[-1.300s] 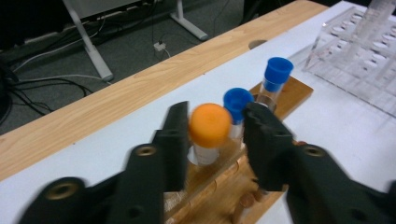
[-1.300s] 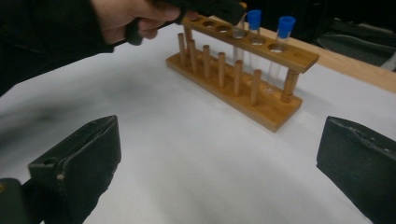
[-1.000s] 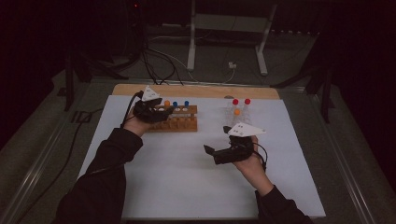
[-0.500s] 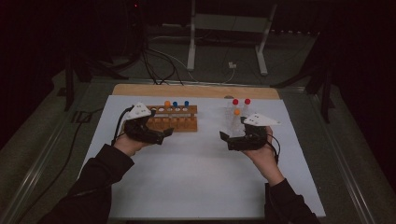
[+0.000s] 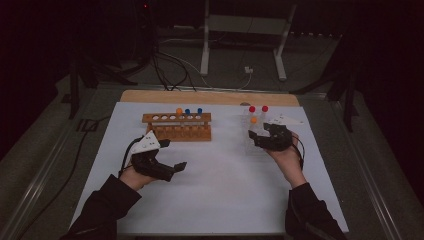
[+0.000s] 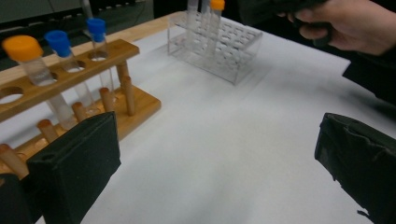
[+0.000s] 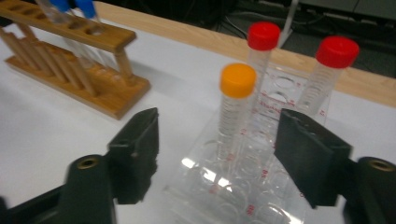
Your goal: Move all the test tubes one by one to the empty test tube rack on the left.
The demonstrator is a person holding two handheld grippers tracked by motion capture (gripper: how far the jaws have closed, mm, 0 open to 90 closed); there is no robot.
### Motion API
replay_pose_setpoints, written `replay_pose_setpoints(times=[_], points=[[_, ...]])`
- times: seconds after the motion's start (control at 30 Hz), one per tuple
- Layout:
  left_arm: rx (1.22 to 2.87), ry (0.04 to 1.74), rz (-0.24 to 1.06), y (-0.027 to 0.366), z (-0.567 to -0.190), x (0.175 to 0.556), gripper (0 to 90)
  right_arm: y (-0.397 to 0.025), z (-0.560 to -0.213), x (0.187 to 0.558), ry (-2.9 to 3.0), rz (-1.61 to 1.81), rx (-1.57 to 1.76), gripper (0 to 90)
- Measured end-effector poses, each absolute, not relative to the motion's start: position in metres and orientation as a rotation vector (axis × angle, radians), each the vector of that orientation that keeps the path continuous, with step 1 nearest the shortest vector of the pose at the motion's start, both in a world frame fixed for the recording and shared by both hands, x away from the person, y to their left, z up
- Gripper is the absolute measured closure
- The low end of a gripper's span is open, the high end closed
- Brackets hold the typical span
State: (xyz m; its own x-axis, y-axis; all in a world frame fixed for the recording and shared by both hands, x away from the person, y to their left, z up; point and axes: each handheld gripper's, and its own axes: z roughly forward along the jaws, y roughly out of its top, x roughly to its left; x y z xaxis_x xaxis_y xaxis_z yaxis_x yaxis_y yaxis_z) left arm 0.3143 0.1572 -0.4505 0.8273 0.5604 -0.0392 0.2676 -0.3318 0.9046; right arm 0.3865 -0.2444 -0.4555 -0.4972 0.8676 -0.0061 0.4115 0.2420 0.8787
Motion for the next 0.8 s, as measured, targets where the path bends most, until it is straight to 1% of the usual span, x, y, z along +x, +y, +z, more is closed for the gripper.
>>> replay_pose_setpoints(times=[0.03, 0.1, 0.13, 0.3, 0.37, 0.4, 0.47, 0.5, 0.63, 0.8], points=[[1.932, 0.618, 0.343, 0.157, -0.451, 0.314, 1.0, -0.245, -0.457, 0.389, 2.022, 1.191, 1.175, 37.4], [1.933, 0.612, 0.338, 0.157, -0.452, 0.314, 1.0, -0.246, -0.459, 0.394, 2.035, 1.177, 1.180, 42.0], [1.928, 0.616, 0.340, 0.157, -0.452, 0.313, 1.1, -0.246, -0.459, 0.397, 2.039, 1.171, 1.183, 46.4], [1.923, 0.617, 0.332, 0.158, -0.453, 0.313, 1.1, -0.246, -0.462, 0.408, 2.052, 1.130, 1.183, 54.8], [1.925, 0.616, 0.334, 0.158, -0.453, 0.313, 1.1, -0.245, -0.463, 0.412, 2.068, 1.116, 1.180, 56.7], [1.923, 0.615, 0.331, 0.158, -0.453, 0.313, 1.1, -0.245, -0.464, 0.414, 2.075, 1.114, 1.188, 59.5], [1.925, 0.616, 0.332, 0.158, -0.453, 0.313, 1.1, -0.245, -0.465, 0.418, 2.083, 1.110, 1.196, 61.5], [1.924, 0.617, 0.331, 0.159, -0.453, 0.313, 1.1, -0.245, -0.465, 0.420, 2.088, 1.114, 1.194, 64.2], [1.927, 0.619, 0.336, 0.159, -0.454, 0.314, 1.1, -0.243, -0.466, 0.423, 2.112, 1.114, 1.186, 68.9], [1.924, 0.620, 0.331, 0.159, -0.454, 0.314, 1.1, -0.240, -0.467, 0.425, 2.125, 1.093, 1.173, 69.9]])
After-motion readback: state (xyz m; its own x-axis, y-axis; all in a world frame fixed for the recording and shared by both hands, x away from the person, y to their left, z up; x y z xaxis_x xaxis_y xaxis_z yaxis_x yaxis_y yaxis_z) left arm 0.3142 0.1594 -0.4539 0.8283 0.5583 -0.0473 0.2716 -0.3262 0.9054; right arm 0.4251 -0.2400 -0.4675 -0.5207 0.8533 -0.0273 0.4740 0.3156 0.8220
